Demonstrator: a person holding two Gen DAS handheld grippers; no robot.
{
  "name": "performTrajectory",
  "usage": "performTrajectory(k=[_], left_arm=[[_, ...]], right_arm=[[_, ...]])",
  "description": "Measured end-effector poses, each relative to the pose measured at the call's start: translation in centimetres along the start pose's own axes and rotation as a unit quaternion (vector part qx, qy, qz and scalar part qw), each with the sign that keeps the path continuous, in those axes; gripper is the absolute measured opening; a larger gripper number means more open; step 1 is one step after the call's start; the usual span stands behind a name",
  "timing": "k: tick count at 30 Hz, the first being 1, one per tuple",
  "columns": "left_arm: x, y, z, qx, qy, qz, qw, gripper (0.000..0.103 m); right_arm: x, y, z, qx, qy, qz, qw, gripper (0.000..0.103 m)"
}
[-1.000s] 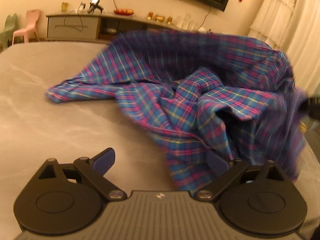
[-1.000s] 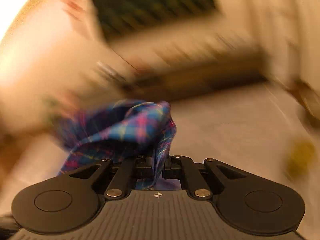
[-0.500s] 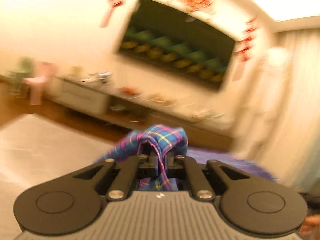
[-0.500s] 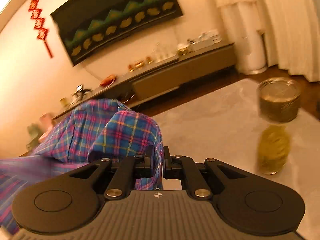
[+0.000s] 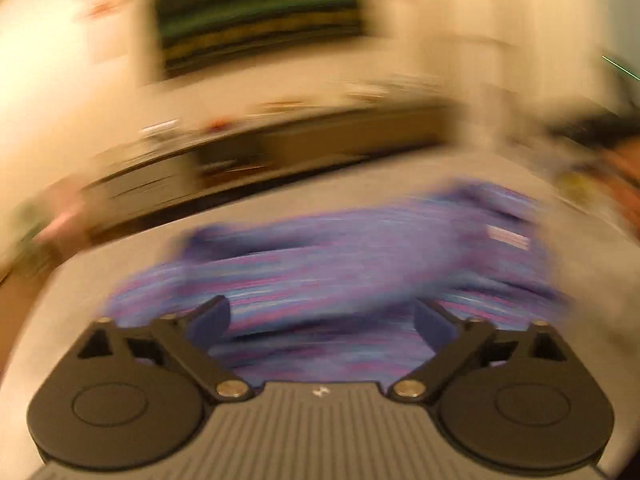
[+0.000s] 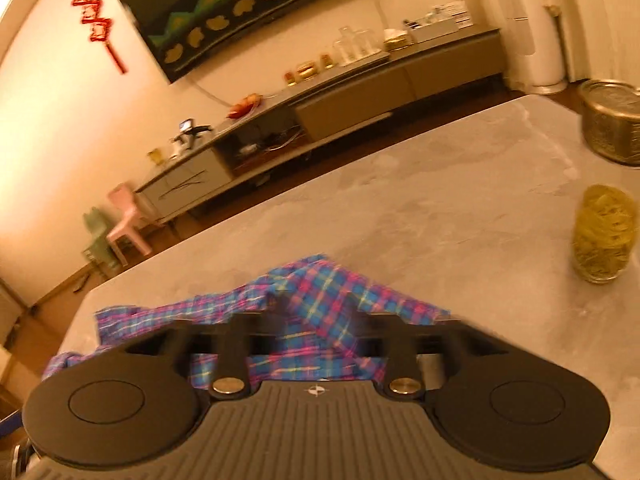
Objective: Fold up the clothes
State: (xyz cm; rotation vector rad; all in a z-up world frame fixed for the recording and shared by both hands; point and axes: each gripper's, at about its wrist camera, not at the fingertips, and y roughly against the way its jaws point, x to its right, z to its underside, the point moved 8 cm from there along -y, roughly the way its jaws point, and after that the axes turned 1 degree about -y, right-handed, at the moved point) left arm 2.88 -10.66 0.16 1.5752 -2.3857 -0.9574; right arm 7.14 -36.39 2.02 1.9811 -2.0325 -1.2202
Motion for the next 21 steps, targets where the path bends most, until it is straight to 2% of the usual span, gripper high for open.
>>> performTrajectory(k=[1,2,5,7,9,10,11,12,13,15,16,17,18,19,21], left_arm=[[3.1,-0.6,-0.2,-0.001,-0.044,0.035,0.9984,0.102],[6.3,-1.1,-0.4,-0.001,-0.088,0.071,0.9936,0.102],[13.1,-4.3,0.9,-0.013,-0.203,0.109,0.9731,0.100],[15.7,-6.4,1.5,-0.027,-0.242,0.106,0.9640,0.097],[16.1,-7.7,1.4,-0.033,-0.234,0.112,0.9653,0.085],[16.2,-8.4,1.4,-0.035,-0.228,0.115,0.9660,0.056],[15.8,-8.5,1.1,-0.047,-0.211,0.132,0.9675,0.000],[15.4,-8.6,0.7,-0.058,-0.192,0.149,0.9683,0.008],[14.9,-8.6,0.4,-0.070,-0.173,0.166,0.9683,0.005],[13.6,-7.2,0.3,-0.063,-0.183,0.192,0.9622,0.013],[12.9,-6.5,0.3,-0.059,-0.188,0.205,0.9588,0.029],[11.4,-5.9,0.4,-0.053,-0.192,0.195,0.9603,0.057],[9.8,-5.4,0.4,-0.048,-0.197,0.183,0.9621,0.069],[8.2,-4.9,0.5,-0.042,-0.201,0.171,0.9636,0.078],[3.9,-4.8,0.3,-0.045,-0.184,0.144,0.9712,0.077]], right_arm=[[0.2,0.3,-0.2,0.008,-0.006,0.003,1.000,0.093],[0.4,0.6,-0.4,0.014,-0.011,0.003,1.000,0.094],[1.1,1.0,-0.8,0.020,-0.024,0.002,1.000,0.095],[1.7,1.1,-1.0,0.020,-0.034,0.000,0.999,0.096],[2.2,1.0,-1.1,0.012,-0.046,-0.005,0.999,0.096],[2.3,0.9,-1.1,0.005,-0.049,-0.010,0.999,0.096],[2.3,0.8,-1.0,-0.008,-0.048,-0.020,0.999,0.096],[1.9,0.7,-0.8,-0.021,-0.040,-0.033,0.998,0.096],[1.3,0.7,-0.6,-0.036,-0.030,-0.048,0.998,0.096],[-0.6,1.1,0.3,-0.058,0.016,-0.077,0.995,0.096],[-1.8,1.4,1.1,-0.067,0.056,-0.087,0.992,0.096],[-3.0,1.8,2.3,-0.073,0.108,-0.086,0.988,0.097],[-4.1,2.2,3.6,-0.077,0.163,-0.077,0.981,0.098],[-4.9,2.4,5.0,-0.082,0.208,-0.064,0.972,0.098],[-6.1,2.3,7.8,-0.093,0.283,-0.034,0.954,0.098]])
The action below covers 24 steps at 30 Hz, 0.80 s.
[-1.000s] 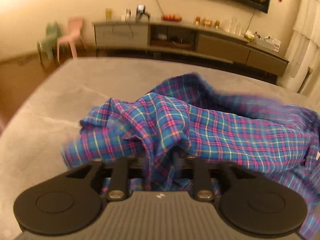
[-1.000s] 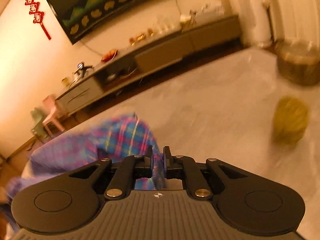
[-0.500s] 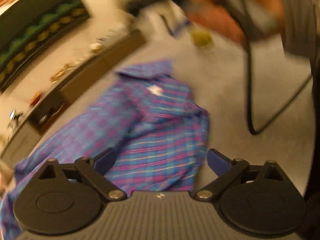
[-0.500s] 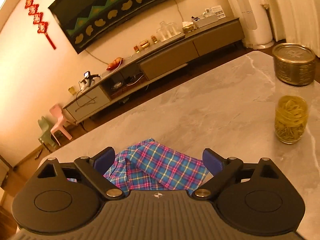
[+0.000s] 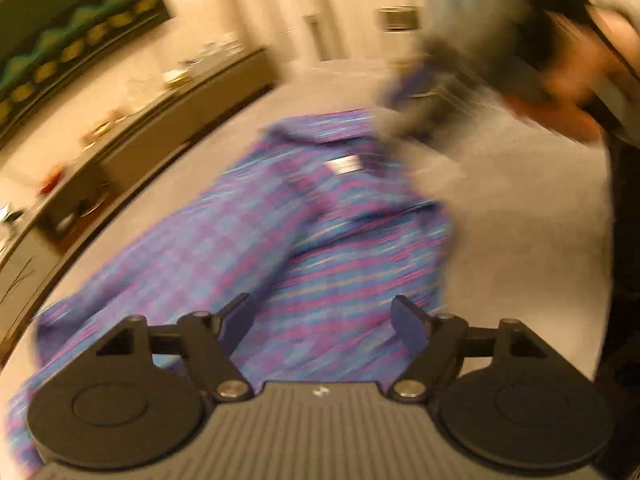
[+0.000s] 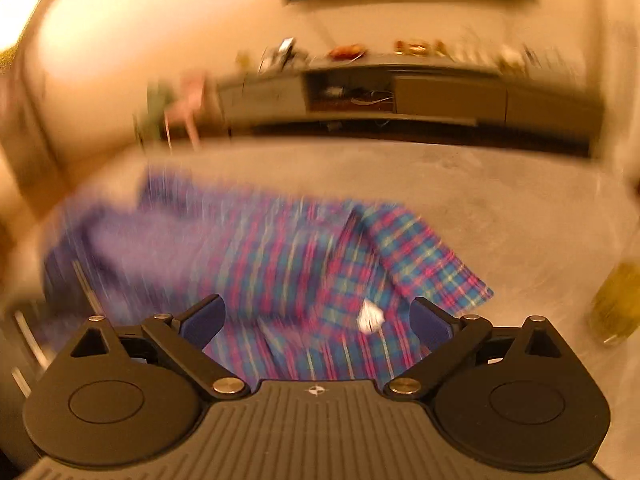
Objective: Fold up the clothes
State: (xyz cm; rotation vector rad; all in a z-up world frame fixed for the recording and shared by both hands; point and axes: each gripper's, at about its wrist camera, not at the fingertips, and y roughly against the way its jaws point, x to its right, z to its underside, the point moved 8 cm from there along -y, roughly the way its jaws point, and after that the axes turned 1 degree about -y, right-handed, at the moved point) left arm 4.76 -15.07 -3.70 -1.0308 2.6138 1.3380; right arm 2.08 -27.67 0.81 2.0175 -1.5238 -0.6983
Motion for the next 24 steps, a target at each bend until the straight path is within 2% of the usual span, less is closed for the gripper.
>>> performTrajectory(k=[4,5,6,7,8,9,10,11,13,15,17,18,19,20,22,24], left_arm=[[-9.5,-0.9,1.6,-0.020,0.049,-0.111,0.9923,0.076],[-11.4,-1.7,2.0,-0.030,0.055,-0.134,0.9890,0.076],[-13.0,-2.5,2.8,-0.043,0.070,-0.142,0.9864,0.075],[-14.5,-3.4,3.5,-0.056,0.086,-0.150,0.9834,0.068],[-16.1,-4.2,4.3,-0.069,0.101,-0.157,0.9799,0.056],[-17.0,-4.8,5.7,-0.092,0.128,-0.149,0.9762,0.045],[-17.2,-5.6,7.3,-0.124,0.161,-0.127,0.9709,0.014],[-15.9,-5.4,8.1,-0.132,0.154,-0.118,0.9722,0.000],[-13.0,-4.8,9.7,-0.145,0.135,-0.100,0.9752,0.000],[-8.5,-2.7,9.3,-0.140,0.115,-0.030,0.9830,0.000],[-5.3,0.2,8.4,-0.112,0.097,0.029,0.9885,0.007],[-5.3,1.7,7.3,-0.089,0.089,0.028,0.9917,0.010],[-5.4,3.2,6.1,-0.065,0.081,0.023,0.9944,0.020],[-5.5,4.7,4.9,-0.040,0.072,0.019,0.9964,0.040],[-6.5,6.8,2.3,0.004,0.060,0.009,0.9982,0.056],[-8.4,7.8,-0.8,0.043,0.051,-0.002,0.9977,0.059]], right_arm=[[-3.2,-2.9,3.0,-0.061,0.098,0.023,0.993,0.097],[-3.1,-3.7,3.5,-0.070,0.107,0.037,0.991,0.085],[-2.5,-4.2,3.7,-0.081,0.106,0.054,0.990,0.047],[-1.5,-4.6,3.9,-0.093,0.095,0.072,0.989,0.023],[-0.3,-4.5,3.7,-0.092,0.080,0.089,0.989,0.015],[1.1,-4.0,3.3,-0.080,0.061,0.106,0.989,0.013],[2.5,-3.4,2.8,-0.067,0.042,0.122,0.989,0.011],[3.9,-2.9,2.3,-0.055,0.023,0.139,0.988,0.007],[6.8,-1.3,1.3,-0.022,-0.023,0.174,0.984,0.003],[8.7,0.1,0.7,0.004,-0.068,0.179,0.982,0.003],[10.3,1.3,0.3,0.027,-0.111,0.175,0.978,0.003],[10.7,1.6,0.3,0.033,-0.127,0.167,0.977,0.003],[10.8,1.7,0.3,0.034,-0.139,0.155,0.977,0.003],[10.8,1.7,0.5,0.035,-0.149,0.140,0.978,0.005],[9.6,1.6,0.4,0.035,-0.151,0.097,0.983,0.024],[7.9,1.4,0.4,0.034,-0.119,0.071,0.990,0.090]])
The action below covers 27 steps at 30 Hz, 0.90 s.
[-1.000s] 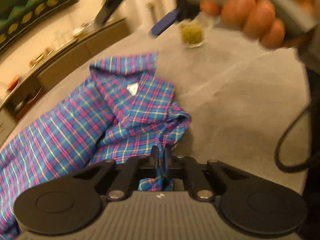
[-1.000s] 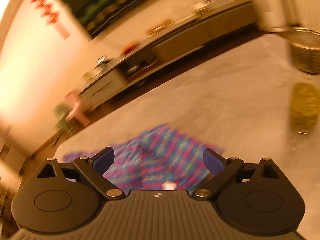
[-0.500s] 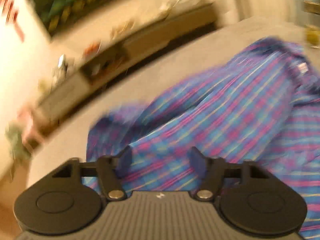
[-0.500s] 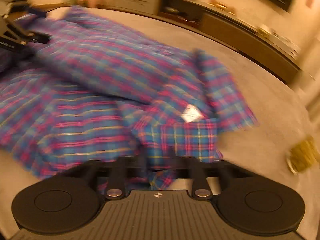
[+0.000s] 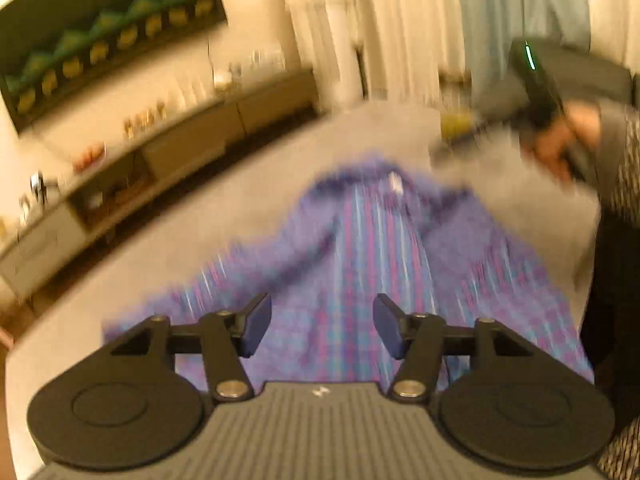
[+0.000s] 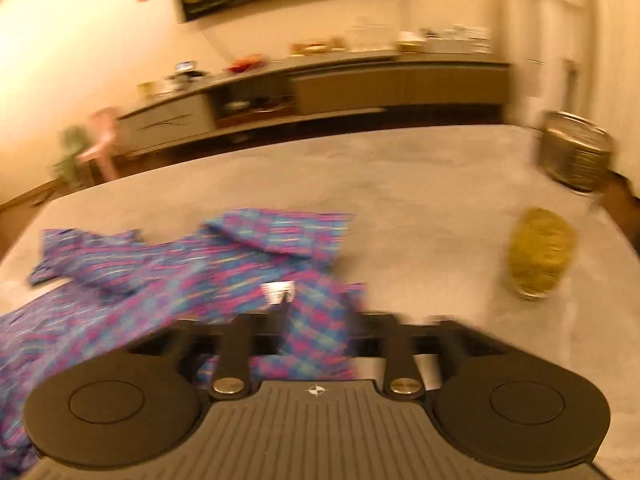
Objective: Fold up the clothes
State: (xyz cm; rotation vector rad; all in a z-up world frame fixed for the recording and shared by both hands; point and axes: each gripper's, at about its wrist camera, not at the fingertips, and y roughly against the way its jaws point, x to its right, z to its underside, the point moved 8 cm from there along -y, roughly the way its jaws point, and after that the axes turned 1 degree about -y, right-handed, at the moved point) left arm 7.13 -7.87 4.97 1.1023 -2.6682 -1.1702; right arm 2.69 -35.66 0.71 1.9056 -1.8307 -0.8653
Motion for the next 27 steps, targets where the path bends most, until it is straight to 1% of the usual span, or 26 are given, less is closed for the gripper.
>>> performTrajectory(k=[1,2,3,5,7,9,10,11,13,14,15,16,17,18,19,20,21,23,25,27], left_arm=[[-0.4,-0.4,-1.5,0.010,-0.006,-0.009,0.9999,0.065],[-0.8,-1.6,-2.7,0.011,-0.015,-0.016,0.9997,0.070],[-1.1,-4.2,-3.7,0.004,-0.029,-0.017,0.9994,0.071],[-1.1,-10.1,-4.4,-0.033,-0.059,-0.024,0.9974,0.071],[-1.1,-16.1,-4.6,-0.077,-0.079,-0.026,0.9936,0.071],[-0.8,-20.4,-4.5,-0.099,-0.079,-0.015,0.9919,0.070],[-0.6,-22.4,-4.5,-0.109,-0.079,-0.009,0.9908,0.071],[-0.4,-24.5,-4.5,-0.120,-0.079,-0.003,0.9897,0.071],[-0.5,-26.6,-4.4,-0.132,-0.050,0.020,0.9898,0.072],[-0.5,-27.6,-4.3,-0.137,-0.036,0.032,0.9894,0.072],[-0.6,-28.6,-4.3,-0.141,-0.022,0.040,0.9889,0.074],[-0.7,-28.9,-4.4,-0.136,-0.005,0.056,0.9891,0.071],[-0.8,-29.1,-4.4,-0.130,0.012,0.072,0.9888,0.046],[-0.9,-28.8,-4.5,-0.123,0.026,0.081,0.9887,0.023],[-1.0,-28.4,-4.6,-0.117,0.040,0.089,0.9884,0.002],[-1.2,-28.1,-4.7,-0.110,0.054,0.097,0.9877,0.000],[-1.7,-27.2,-4.6,-0.096,0.065,0.094,0.9887,0.000],[-3.0,-25.4,-4.5,-0.068,0.087,0.087,0.9900,0.000],[-4.7,-22.4,-4.3,-0.035,0.111,0.074,0.9904,0.000],[-6.7,-18.5,-4.1,0.003,0.140,0.060,0.9883,0.000]], right_arm=[[-1.1,0.0,0.3,-0.001,0.032,-0.006,0.999,0.096],[-2.2,-0.1,0.6,-0.002,0.064,-0.006,0.998,0.097],[-3.3,-0.3,1.0,-0.006,0.100,0.000,0.995,0.097],[-4.3,-1.2,2.0,-0.020,0.152,0.018,0.988,0.097],[-4.3,-2.3,2.9,-0.040,0.184,0.039,0.981,0.097],[-3.6,-3.1,3.4,-0.052,0.192,0.056,0.978,0.094],[-3.1,-3.4,3.4,-0.056,0.187,0.060,0.979,0.093],[-2.6,-3.6,3.1,-0.058,0.176,0.058,0.981,0.091],[-1.9,-4.3,2.9,-0.066,0.161,0.046,0.984,0.084],[-1.5,-4.7,2.8,-0.071,0.154,0.039,0.985,0.076],[-1.3,-5.2,2.8,-0.079,0.148,0.029,0.985,0.060],[-1.2,-5.8,2.8,-0.091,0.143,0.016,0.985,0.049],[-1.2,-6.1,2.7,-0.099,0.138,0.004,0.985,0.033],[-1.1,-6.3,2.5,-0.102,0.132,-0.004,0.986,0.020],[-0.8,-6.3,2.2,-0.100,0.124,-0.010,0.987,0.016],[-0.5,-6.1,1.7,-0.094,0.116,-0.013,0.989,0.013],[0.0,-5.7,1.2,-0.083,0.102,-0.014,0.991,0.011],[1.1,-4.7,0.1,-0.055,0.069,-0.014,0.996,0.010],[2.3,-3.7,-0.8,-0.025,0.040,-0.006,0.999,0.009],[3.3,-2.5,-1.6,0.006,0.013,0.000,1.000,0.004]])
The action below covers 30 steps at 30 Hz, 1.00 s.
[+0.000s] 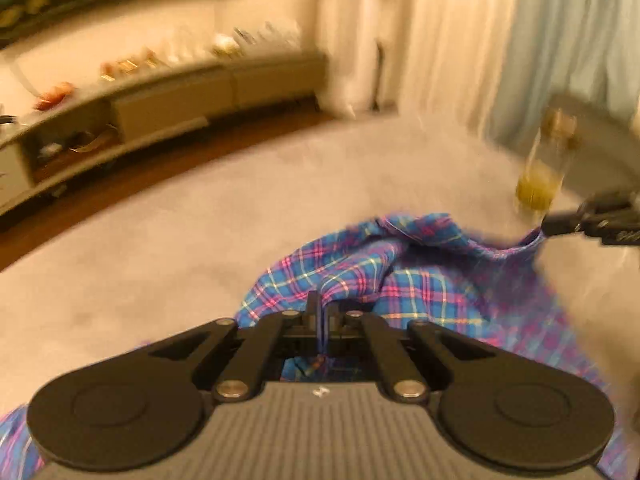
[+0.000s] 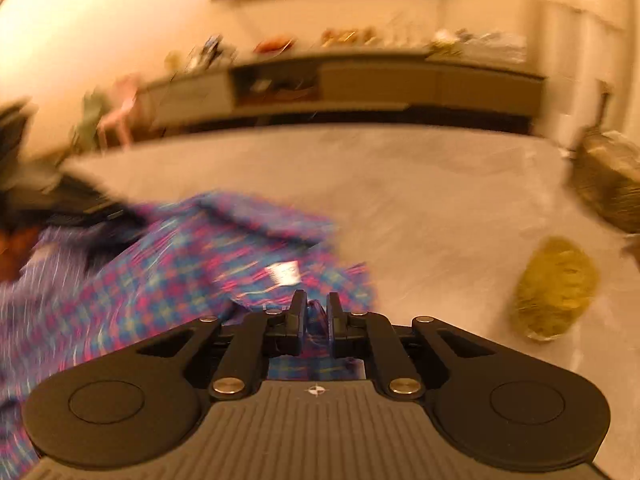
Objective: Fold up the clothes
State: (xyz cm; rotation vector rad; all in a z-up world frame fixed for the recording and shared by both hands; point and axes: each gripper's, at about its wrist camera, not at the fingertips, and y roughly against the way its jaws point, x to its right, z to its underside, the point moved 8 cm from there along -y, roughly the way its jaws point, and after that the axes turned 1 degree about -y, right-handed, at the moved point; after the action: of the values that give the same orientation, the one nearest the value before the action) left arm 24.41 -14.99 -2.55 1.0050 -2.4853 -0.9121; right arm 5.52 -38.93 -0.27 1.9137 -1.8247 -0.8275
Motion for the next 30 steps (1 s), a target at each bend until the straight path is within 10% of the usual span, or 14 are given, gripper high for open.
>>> performTrajectory(k=[4,8,10,12,14,18,28,30], left_arm=[[-3.2,10.1,1.2,0.072,0.063,-0.023,0.9952,0.000],[-4.6,10.9,8.1,-0.036,0.028,-0.121,0.9916,0.001],[-5.4,10.4,11.5,-0.074,0.041,-0.149,0.9852,0.004],[-5.8,11.3,13.1,-0.074,0.052,-0.149,0.9847,0.017],[-6.0,12.5,13.0,-0.051,0.062,-0.151,0.9853,0.056],[-7.2,14.8,11.5,-0.004,0.087,-0.158,0.9836,0.067],[-8.4,5.7,12.4,-0.096,0.126,-0.130,0.9788,0.075],[-8.3,5.4,12.8,-0.097,0.139,-0.122,0.9780,0.038]], right_arm=[[0.0,1.7,-0.9,0.053,-0.029,-0.005,0.998,0.004],[-3.2,-0.5,0.0,0.029,-0.023,-0.042,0.998,0.009],[-5.7,-2.0,0.9,0.004,0.006,-0.059,0.998,0.034],[-8.1,-2.5,1.5,0.004,0.036,-0.066,0.997,0.084],[-9.5,-2.2,1.4,0.025,0.058,-0.067,0.996,0.091],[-9.5,-3.2,-0.5,0.075,0.051,-0.065,0.994,0.102],[-12.3,-13.6,-2.0,0.007,0.059,-0.151,0.987,0.101],[-12.9,-14.6,-1.4,-0.014,0.078,-0.155,0.985,0.072]])
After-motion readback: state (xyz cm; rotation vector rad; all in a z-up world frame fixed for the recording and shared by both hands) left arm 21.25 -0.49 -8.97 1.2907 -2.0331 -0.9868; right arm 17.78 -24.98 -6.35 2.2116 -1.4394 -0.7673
